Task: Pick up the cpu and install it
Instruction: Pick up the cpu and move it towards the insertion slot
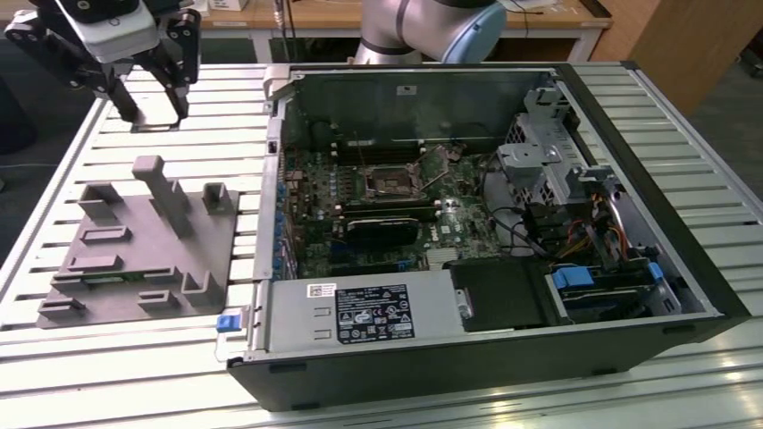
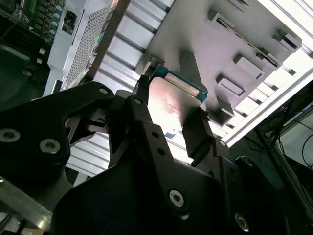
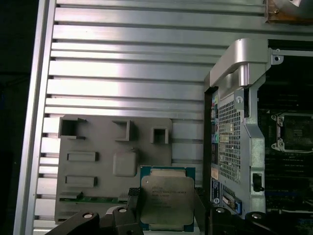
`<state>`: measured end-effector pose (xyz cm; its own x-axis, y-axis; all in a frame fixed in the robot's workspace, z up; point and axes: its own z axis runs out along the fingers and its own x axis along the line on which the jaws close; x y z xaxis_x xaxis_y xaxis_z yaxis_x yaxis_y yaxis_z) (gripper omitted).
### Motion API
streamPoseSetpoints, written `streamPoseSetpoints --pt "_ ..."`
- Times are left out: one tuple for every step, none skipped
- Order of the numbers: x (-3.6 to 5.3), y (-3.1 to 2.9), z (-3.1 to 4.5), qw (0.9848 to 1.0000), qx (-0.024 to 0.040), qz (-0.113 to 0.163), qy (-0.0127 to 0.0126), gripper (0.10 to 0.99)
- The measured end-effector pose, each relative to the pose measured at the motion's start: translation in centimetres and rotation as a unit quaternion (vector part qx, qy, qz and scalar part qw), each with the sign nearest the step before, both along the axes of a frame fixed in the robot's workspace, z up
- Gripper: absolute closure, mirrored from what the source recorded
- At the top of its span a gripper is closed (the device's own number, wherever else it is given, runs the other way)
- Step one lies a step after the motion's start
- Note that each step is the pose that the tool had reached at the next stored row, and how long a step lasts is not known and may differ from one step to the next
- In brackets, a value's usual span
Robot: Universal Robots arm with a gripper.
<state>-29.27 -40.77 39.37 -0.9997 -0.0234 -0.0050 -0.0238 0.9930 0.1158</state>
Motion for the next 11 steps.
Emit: streamPoseSetpoints --pt "0.12 0.0 0.0 1.0 0.0001 0.0 0.0 0.561" --pt "0.25 0.0 0.0 1.0 0.0002 0.0 0.0 0.561" --pt "0.38 0.0 0.0 1.0 0.0002 0.0 0.0 0.561" --pt "0.52 0.0 0.0 1.0 0.0003 0.0 0.0 0.561" --pt "0.64 0.0 0.0 1.0 0.0004 0.0 0.0 0.561" --pt "0.76 0.0 0.0 1.0 0.0005 0.0 -0.0001 0.561" --pt "0.9 0.0 0.0 1.0 0.0006 0.0 0.0 0.561" --pt "1.03 0.0 0.0 1.0 0.0007 0.0 0.0 0.561" --pt "1.16 0.0 0.0 1.0 0.0008 0.0 -0.0001 0.561" --pt "1.29 0.0 0.0 1.0 0.0009 0.0 0.0 0.561" --pt "1.42 0.0 0.0 1.0 0.001 0.0 0.0 0.561"
